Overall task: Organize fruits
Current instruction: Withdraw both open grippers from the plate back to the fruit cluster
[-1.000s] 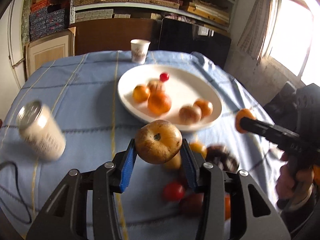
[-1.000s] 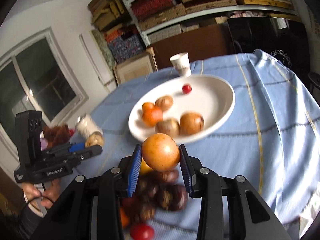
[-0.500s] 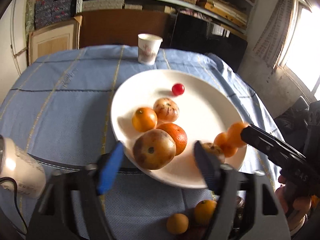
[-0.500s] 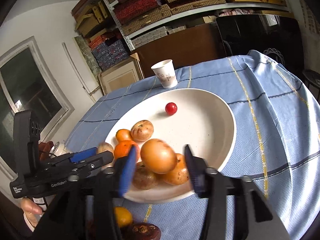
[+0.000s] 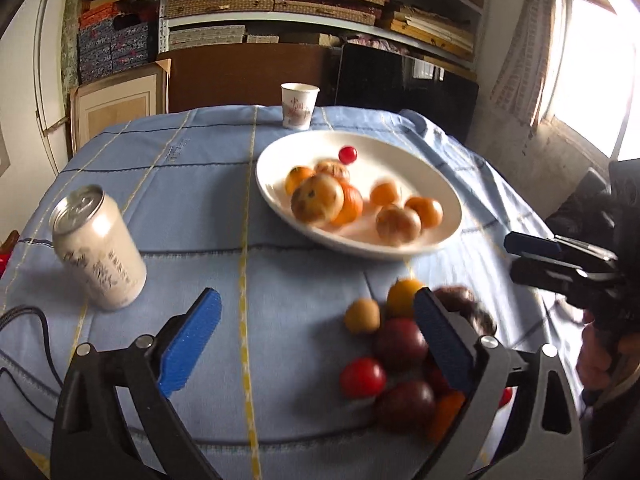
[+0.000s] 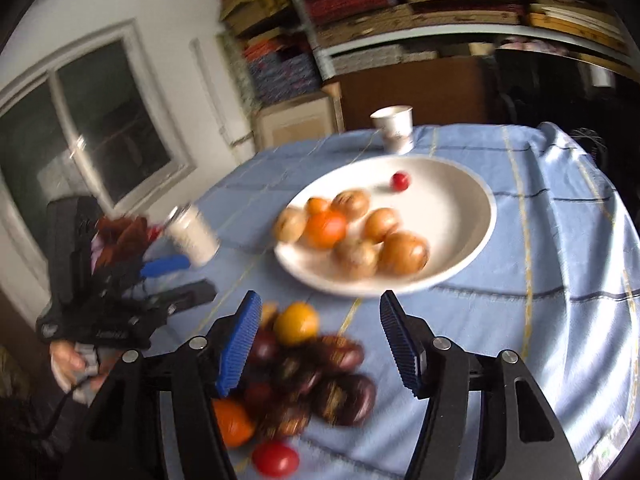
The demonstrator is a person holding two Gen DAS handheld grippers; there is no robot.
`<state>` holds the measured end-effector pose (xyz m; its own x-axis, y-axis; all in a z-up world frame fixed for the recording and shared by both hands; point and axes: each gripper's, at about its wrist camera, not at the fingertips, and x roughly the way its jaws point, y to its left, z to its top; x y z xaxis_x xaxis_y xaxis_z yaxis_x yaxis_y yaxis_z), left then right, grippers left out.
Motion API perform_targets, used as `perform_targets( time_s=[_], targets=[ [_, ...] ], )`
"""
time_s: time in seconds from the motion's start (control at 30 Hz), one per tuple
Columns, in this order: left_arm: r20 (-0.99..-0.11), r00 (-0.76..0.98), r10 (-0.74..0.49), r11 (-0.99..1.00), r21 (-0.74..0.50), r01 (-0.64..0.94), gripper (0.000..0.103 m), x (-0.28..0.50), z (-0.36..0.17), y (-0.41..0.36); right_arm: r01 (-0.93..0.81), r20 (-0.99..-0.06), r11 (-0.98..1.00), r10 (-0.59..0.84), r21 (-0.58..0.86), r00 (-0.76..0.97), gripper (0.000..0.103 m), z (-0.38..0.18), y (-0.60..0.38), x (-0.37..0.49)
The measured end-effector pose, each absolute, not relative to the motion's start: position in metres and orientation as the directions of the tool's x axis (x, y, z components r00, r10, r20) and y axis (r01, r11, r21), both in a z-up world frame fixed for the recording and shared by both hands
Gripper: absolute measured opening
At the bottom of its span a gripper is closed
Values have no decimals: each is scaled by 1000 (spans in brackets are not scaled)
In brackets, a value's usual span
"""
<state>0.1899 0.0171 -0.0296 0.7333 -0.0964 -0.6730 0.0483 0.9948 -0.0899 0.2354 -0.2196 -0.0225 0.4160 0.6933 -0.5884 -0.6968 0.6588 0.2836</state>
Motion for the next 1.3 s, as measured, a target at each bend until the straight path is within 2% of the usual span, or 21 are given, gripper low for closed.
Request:
perform_targets(
  time_s=[0.17,0.33,0.43,1.3],
  targets=[
    [-663,739,-117,993,-71,93,95,165,-30,11,-835,-654,536,677,126,336,63,-32,-224,195],
    [-656,739,-150,988,-68,140,95,151,-30,5,-870,-677,475,684,132,271,62,-39,-225,180],
    [-651,743,-152,988,-69,142,95,147,-30,6,-887,-705,447,665,112,246,56,-44,-216,174],
    [-682,723,-111,994,-67,90,98,149,-37,14,-882,-782,468,568,52,255,55,-68,-199,171]
  ],
)
